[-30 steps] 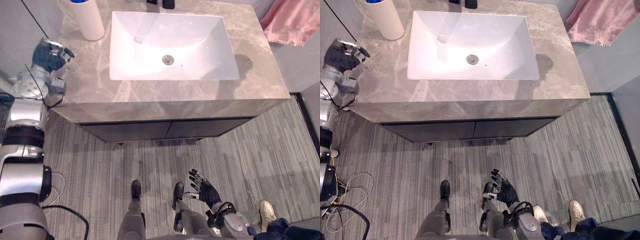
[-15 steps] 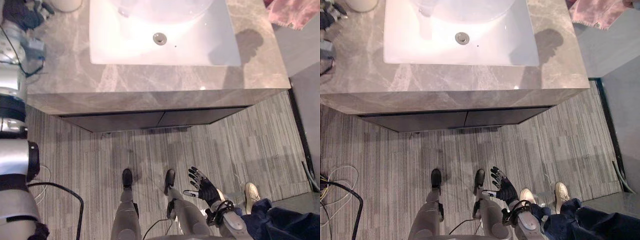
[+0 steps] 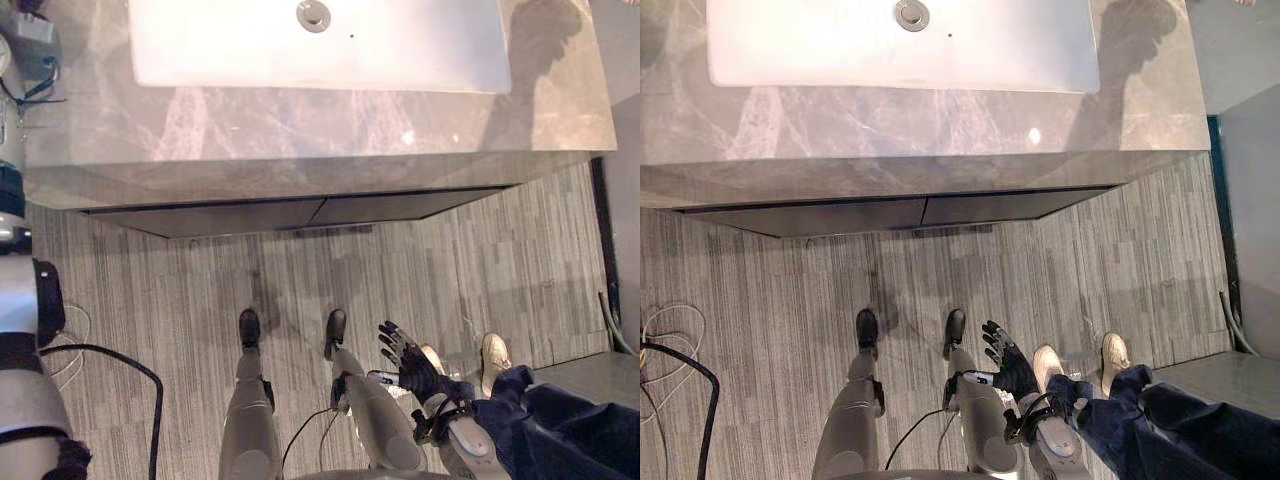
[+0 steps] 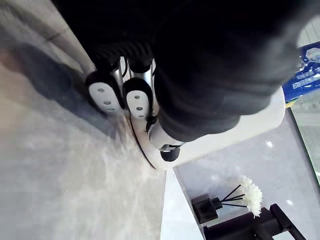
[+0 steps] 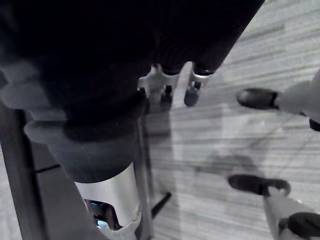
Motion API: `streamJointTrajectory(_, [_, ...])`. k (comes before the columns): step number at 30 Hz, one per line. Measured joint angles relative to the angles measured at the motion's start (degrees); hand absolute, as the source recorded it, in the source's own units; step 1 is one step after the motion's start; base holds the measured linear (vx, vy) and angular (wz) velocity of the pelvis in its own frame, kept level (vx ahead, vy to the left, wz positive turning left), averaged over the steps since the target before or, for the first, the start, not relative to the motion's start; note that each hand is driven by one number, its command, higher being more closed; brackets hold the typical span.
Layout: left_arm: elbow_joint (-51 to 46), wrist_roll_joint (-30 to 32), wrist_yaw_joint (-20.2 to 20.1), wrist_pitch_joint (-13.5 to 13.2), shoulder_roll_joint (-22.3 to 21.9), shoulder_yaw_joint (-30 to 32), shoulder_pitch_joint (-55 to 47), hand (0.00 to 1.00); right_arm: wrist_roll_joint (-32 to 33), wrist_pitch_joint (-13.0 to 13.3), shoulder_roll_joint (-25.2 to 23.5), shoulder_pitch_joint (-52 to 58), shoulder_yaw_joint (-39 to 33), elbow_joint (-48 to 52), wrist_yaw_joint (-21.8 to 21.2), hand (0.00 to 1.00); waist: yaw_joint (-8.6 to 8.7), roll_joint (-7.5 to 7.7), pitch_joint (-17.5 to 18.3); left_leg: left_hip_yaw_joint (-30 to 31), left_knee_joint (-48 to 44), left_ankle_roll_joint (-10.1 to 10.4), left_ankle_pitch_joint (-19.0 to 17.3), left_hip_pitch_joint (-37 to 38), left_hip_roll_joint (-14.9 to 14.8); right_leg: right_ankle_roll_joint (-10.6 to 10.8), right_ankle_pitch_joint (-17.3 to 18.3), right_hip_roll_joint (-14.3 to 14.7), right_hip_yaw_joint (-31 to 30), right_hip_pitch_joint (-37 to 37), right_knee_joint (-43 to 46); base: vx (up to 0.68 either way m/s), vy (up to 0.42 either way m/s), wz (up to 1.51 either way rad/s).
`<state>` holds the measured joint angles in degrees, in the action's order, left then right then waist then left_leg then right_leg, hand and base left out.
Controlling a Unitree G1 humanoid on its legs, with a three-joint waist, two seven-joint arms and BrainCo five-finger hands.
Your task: Organize washtable
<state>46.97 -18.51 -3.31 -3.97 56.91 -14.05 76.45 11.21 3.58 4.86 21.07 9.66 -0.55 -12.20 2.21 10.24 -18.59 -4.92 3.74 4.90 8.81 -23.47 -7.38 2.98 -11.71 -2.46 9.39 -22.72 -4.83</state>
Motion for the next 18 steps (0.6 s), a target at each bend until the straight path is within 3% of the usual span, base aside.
streamJointTrajectory(5, [-3.24, -0.02, 0.66, -0.34, 0.03, -0.03, 1.19, 1.0, 0.12, 0.07, 0.08, 2.02, 0.49, 2.05, 0.07, 0.0, -0.08, 0.22, -0.82, 0.33, 0.1, 0.44, 0.31, -1.38, -1.91, 2.0, -1.66, 1.65, -0.31, -1.72, 0.73, -0.03, -0.014, -0.05])
streamJointTrajectory(10, [-4.61, -1.08, 1.01, -0.48, -0.02, -0.01, 1.75, 1.0, 0.13, 0.11, 0.21, 3.31, 0.47, 2.05, 0.71, 0.0, -0.31, 0.28, -0.84, 0.35, 0.1, 1.02, 0.72, -2.56, -2.63, 2.03, -1.59, 2.39, -0.36, -2.71, 0.42, 0.0, -0.004, -0.02])
streamJointTrajectory(12, [-4.61, -1.09, 0.98, -0.43, -0.04, -0.03, 2.24, 1.0, 0.16, 0.25, 0.32, 3.47, 0.36, 2.08, 0.77, 0.0, -0.19, 0.43, -0.87, 0.22, 0.1, 1.4, 1.0, -2.83, -2.37, 2.91, -0.04, 2.1, -0.3, -2.66, -0.08, 0.0, 0.0, 0.0])
streamJointTrajectory(13, [-4.6, -1.12, 1.0, -0.43, -0.03, -0.02, 2.93, 1.0, 0.16, 0.28, 0.32, 3.57, 0.44, 2.06, 0.77, 0.0, -0.2, 0.79, -1.09, 0.1, 0.1, 1.58, 1.15, -2.97, -2.05, 2.01, 1.39, 1.82, -0.17, -2.68, -0.4, -0.02, -0.005, 0.04])
streamJointTrajectory(18, [-4.42, -2.28, 0.92, -0.43, -0.5, -1.67, 6.23, 1.0, 0.27, 0.33, 0.25, 4.58, 0.35, 2.98, 0.81, 0.0, 0.09, 1.37, -1.52, 0.17, -0.83, 1.67, 1.15, -3.78, -1.88, 0.88, 0.69, 1.54, 0.82, -2.7, -0.35, 0.0, 0.019, 0.07])
